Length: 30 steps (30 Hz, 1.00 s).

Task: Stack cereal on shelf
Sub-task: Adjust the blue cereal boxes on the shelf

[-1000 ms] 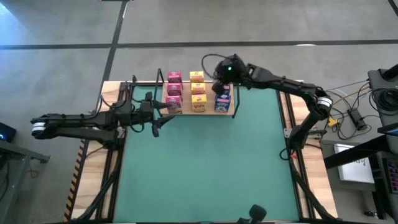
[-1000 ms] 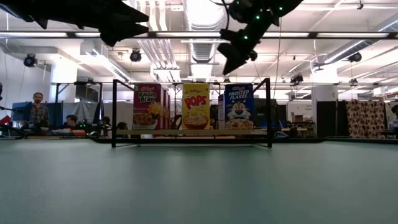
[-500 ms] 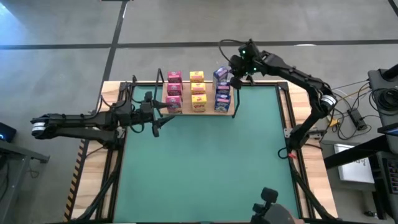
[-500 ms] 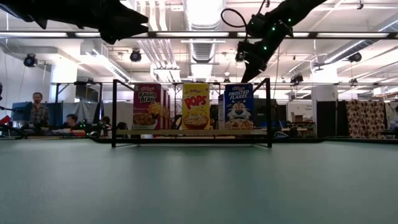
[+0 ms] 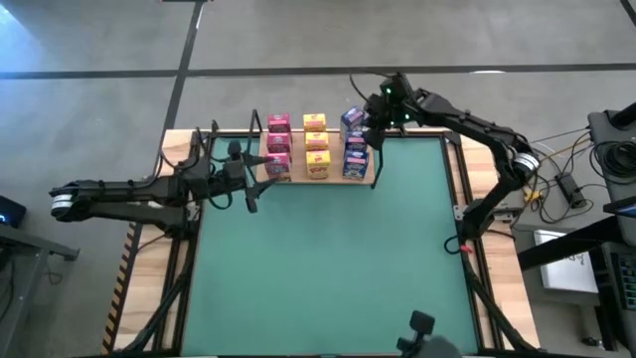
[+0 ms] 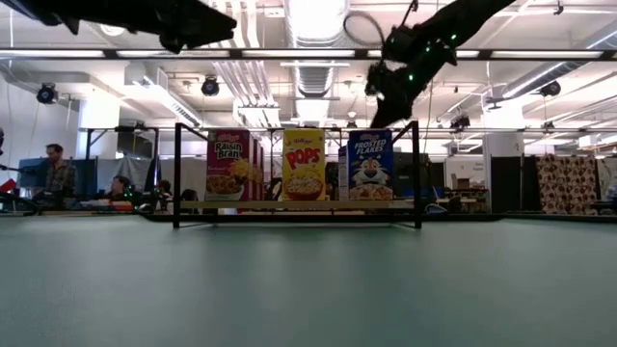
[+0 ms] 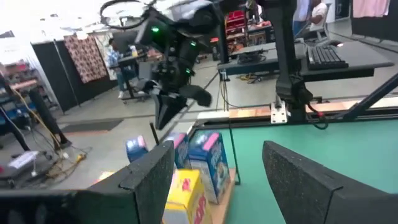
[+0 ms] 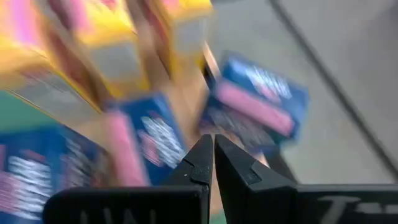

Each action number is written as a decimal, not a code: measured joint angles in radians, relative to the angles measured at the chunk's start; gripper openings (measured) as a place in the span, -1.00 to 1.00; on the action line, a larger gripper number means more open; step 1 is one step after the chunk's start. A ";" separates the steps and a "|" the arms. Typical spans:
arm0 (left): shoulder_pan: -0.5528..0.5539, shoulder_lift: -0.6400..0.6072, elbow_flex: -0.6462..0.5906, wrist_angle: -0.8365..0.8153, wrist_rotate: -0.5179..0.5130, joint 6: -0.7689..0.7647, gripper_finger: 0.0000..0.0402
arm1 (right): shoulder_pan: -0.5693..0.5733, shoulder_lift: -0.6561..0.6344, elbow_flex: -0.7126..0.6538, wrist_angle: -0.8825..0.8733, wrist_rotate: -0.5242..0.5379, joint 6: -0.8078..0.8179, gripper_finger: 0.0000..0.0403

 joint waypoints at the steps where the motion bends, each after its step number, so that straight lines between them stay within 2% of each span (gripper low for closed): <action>1: 0.000 0.011 0.014 0.001 0.000 0.012 0.13 | 0.014 -0.026 -0.030 0.044 -0.001 0.005 -0.96; 11: 0.009 0.186 0.176 -0.023 0.004 0.126 0.13 | 0.173 -0.304 -0.440 0.461 -0.001 0.118 -0.96; 14: 0.021 0.254 0.241 -0.047 0.008 0.151 0.13 | 0.212 -0.358 -0.515 0.523 0.079 0.144 -0.96; 18: 0.045 0.343 0.319 -0.064 0.008 0.166 0.13 | 0.231 -0.415 -0.548 0.525 0.173 0.179 -0.96; 26: 0.136 0.529 0.443 -0.060 0.009 0.199 0.13 | 0.283 -0.536 -0.605 0.463 0.174 0.212 -0.96; 30: 0.203 0.644 0.530 -0.042 0.065 0.217 0.13 | 0.330 -0.568 -0.647 0.492 0.175 0.218 -0.96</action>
